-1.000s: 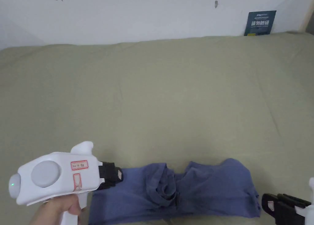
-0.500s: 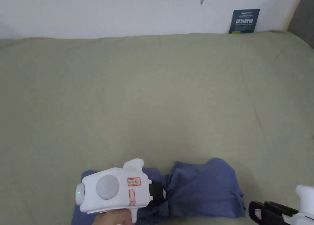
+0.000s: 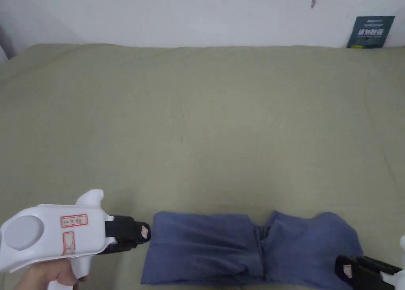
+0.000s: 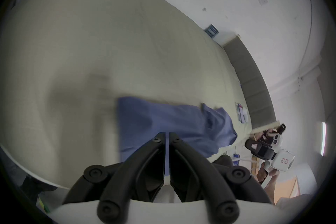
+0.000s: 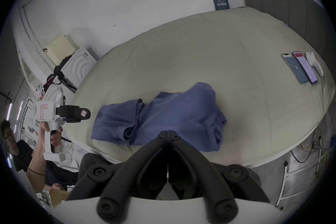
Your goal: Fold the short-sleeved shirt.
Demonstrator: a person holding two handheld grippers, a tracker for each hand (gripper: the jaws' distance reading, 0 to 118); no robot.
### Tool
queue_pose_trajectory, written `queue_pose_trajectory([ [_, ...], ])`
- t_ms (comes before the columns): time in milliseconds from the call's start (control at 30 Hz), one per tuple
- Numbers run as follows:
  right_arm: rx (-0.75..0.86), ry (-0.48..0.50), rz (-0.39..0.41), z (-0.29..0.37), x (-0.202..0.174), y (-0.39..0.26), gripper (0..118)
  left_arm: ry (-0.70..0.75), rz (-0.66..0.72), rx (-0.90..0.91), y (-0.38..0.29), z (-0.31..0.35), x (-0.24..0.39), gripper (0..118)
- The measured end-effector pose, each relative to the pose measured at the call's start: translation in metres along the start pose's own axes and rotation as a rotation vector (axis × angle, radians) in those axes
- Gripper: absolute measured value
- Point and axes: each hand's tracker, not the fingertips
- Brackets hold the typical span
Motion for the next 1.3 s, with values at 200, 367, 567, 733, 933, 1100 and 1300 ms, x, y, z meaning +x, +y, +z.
queue_pose_trajectory([
  [200, -0.031, -0.003, 0.039, -0.012, -0.016, 0.002, 0, -0.156, 0.040, -0.062, -0.002, -0.025, -0.028, 118],
  [367, -0.003, -0.010, 0.037, -0.009, -0.020, 0.000, 0, -0.289, 0.148, -0.120, 0.003, -0.057, -0.041, 117],
  [567, 0.011, -0.037, 0.044, -0.002, -0.017, 0.005, 0, -0.451, 0.179, -0.187, 0.000, -0.101, -0.034, 114],
  [733, 0.026, -0.044, 0.031, 0.006, -0.011, 0.005, 0, -0.303, 0.153, -0.182, 0.011, -0.111, -0.072, 8],
  [933, 0.040, -0.028, 0.023, 0.016, -0.004, 0.005, 0, -0.179, 0.119, -0.080, -0.002, -0.050, -0.044, 8],
  [1100, 0.056, -0.002, 0.021, 0.021, 0.001, 0.002, 0, 0.003, 0.069, -0.022, -0.005, 0.022, -0.038, 8],
  [1300, 0.063, 0.031, 0.031, 0.023, 0.006, 0.002, 0, 0.244, -0.063, 0.045, 0.014, 0.085, 0.011, 8],
])
